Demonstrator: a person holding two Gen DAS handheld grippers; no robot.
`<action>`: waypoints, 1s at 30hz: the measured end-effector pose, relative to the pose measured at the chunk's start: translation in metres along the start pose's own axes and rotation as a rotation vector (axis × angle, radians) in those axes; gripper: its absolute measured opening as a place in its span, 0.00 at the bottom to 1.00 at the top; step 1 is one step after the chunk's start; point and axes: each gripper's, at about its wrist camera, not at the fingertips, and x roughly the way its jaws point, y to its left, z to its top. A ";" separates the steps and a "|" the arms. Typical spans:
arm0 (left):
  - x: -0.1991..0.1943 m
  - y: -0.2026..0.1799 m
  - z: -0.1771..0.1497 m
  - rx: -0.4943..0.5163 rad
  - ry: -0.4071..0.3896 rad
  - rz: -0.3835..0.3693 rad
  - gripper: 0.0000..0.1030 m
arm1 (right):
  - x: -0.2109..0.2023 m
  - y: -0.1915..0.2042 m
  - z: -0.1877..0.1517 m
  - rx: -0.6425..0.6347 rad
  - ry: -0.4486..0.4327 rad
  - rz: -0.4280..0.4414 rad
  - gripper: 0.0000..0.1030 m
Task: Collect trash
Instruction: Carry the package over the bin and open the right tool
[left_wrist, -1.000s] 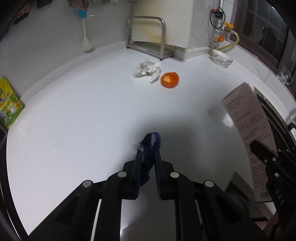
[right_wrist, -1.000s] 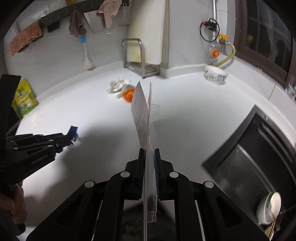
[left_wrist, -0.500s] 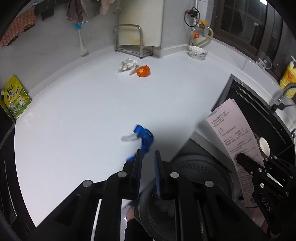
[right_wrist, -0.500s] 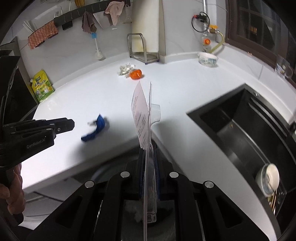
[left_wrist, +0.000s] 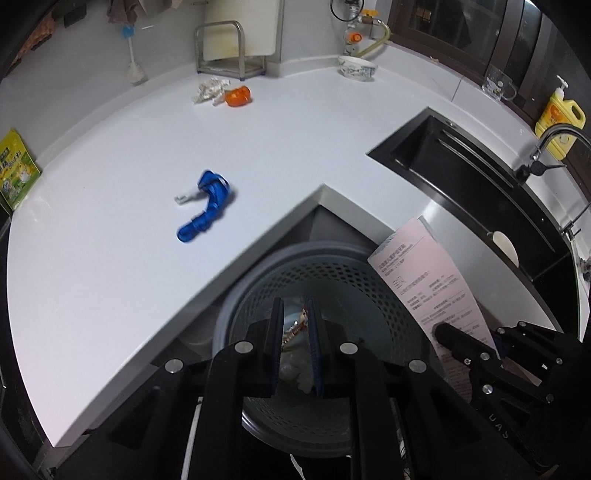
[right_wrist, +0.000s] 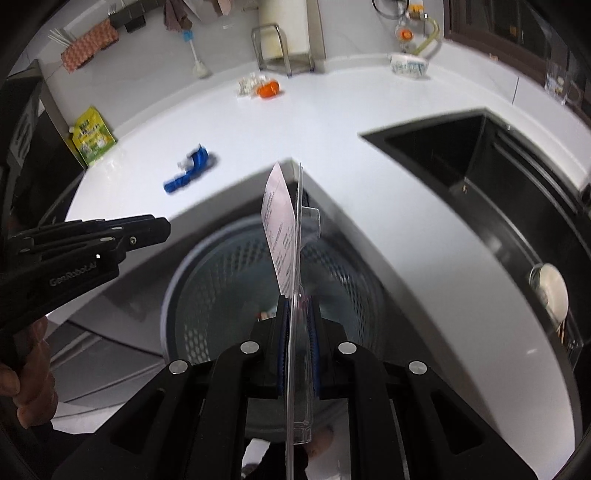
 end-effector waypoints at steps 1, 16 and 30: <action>0.002 -0.001 -0.002 0.000 0.007 0.002 0.14 | 0.004 -0.002 -0.003 0.011 0.018 0.005 0.10; 0.023 0.002 -0.021 -0.043 0.087 0.021 0.15 | 0.027 -0.009 -0.014 0.029 0.128 0.057 0.11; 0.008 0.017 -0.021 -0.103 0.041 0.066 0.62 | 0.019 -0.011 -0.012 0.033 0.094 0.063 0.41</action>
